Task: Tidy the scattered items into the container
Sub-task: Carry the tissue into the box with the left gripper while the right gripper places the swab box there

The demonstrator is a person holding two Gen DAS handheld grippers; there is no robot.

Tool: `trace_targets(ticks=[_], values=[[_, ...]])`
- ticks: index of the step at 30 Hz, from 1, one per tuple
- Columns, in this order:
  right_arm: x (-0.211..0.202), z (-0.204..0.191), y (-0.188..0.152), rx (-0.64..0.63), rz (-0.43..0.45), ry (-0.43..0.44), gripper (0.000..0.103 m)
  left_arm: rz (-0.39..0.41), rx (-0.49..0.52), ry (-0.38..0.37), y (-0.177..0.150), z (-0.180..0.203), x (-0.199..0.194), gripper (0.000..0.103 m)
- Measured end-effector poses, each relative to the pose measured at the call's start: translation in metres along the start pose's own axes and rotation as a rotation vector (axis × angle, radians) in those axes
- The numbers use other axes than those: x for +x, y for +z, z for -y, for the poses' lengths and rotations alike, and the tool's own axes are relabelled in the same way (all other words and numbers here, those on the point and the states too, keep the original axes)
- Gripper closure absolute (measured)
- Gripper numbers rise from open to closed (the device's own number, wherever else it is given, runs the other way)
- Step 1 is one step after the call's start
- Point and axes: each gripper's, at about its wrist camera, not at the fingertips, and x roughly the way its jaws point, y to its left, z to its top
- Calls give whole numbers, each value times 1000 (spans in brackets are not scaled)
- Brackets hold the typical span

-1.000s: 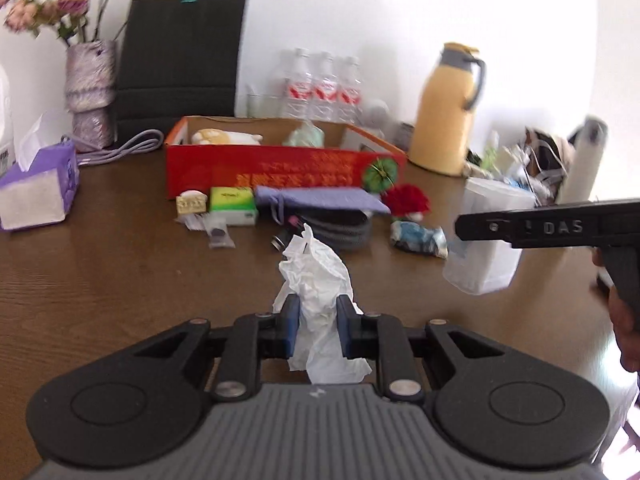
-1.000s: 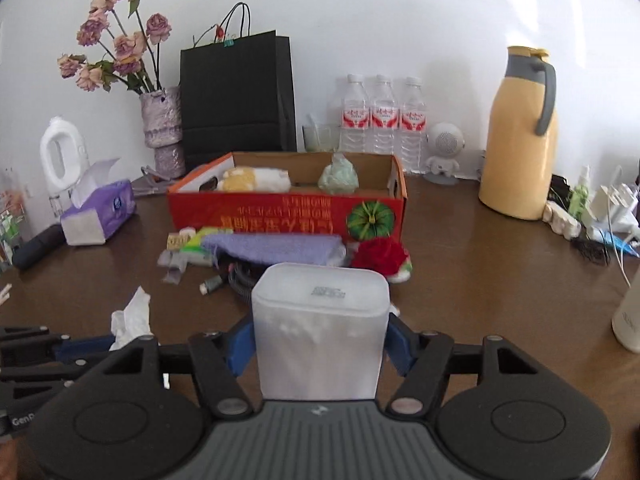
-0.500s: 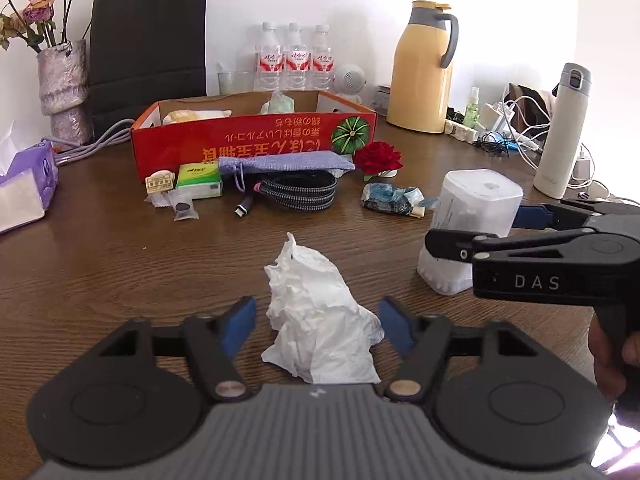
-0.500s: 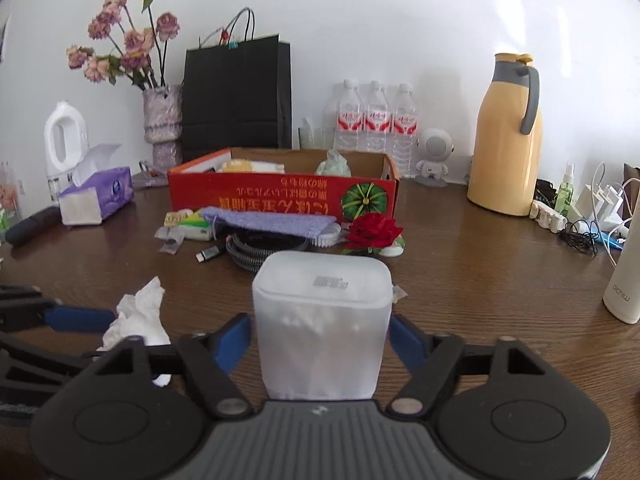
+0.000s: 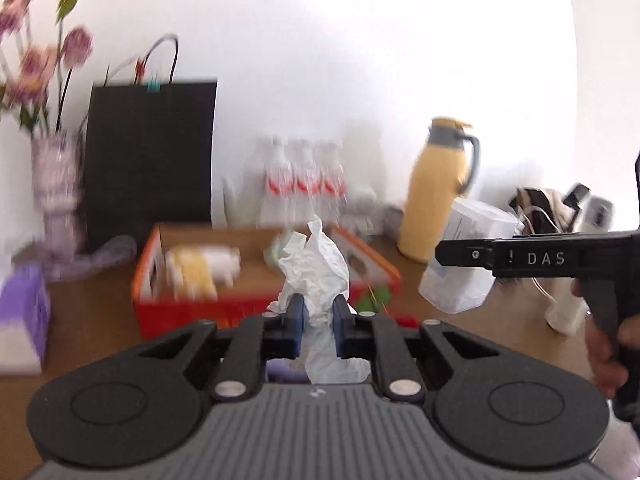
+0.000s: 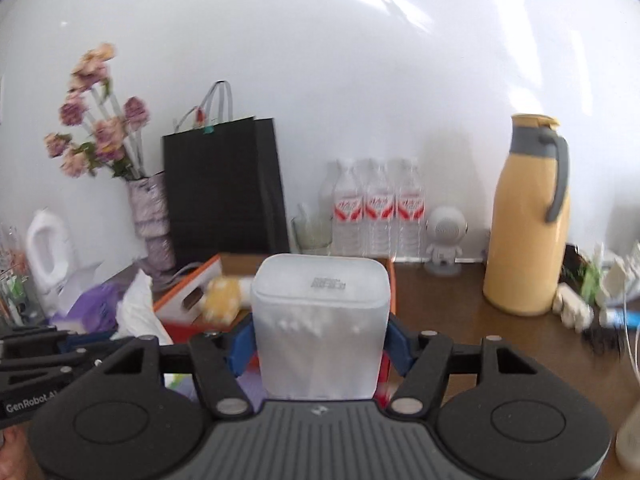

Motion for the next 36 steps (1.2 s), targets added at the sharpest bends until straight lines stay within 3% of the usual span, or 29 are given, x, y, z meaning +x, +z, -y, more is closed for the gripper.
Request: trace_targets(ticks=[3,7,10,12,15,16,18,19,20,21,23,26,31,33,36], values=[[64,8,53,-4,-110,9,39,-46,-9,3,44,-21,63,88],[163,10,90,-11,-363,25,39,-184,2,21,66,-40,155,87],[229,6,87,-6,-599,50,39,-299,27,28,55,-47,212,87],[267,2,77,-52,-719,-7,39,-395,31,34,46,-51,246,87],[310,-2,53,-133,-834,-120,38,-464,30,42,40,-59,281,83],[320,-3,48,-153,-838,-151,39,-464,26,45,41,-61,288,82],[331,-3,49,-162,-783,-190,38,-457,9,67,42,-68,299,70],[333,-2,52,-155,-744,-201,37,-456,-7,77,42,-72,302,69],[333,1,56,-151,-697,-202,36,-457,-22,74,42,-76,305,69],[333,3,60,-148,-668,-201,31,-457,-32,59,43,-79,306,64],[329,11,70,-101,-619,-183,31,-435,-44,36,45,-83,302,52],[317,21,88,-32,-543,-164,34,-431,-27,46,51,-83,295,50],[296,26,106,7,-587,-63,35,-420,-50,78,70,-84,271,35],[286,21,108,-8,-606,-47,34,-409,-63,95,77,-84,260,13],[269,14,104,-18,-611,-45,30,-425,-72,122,81,-84,242,5]])
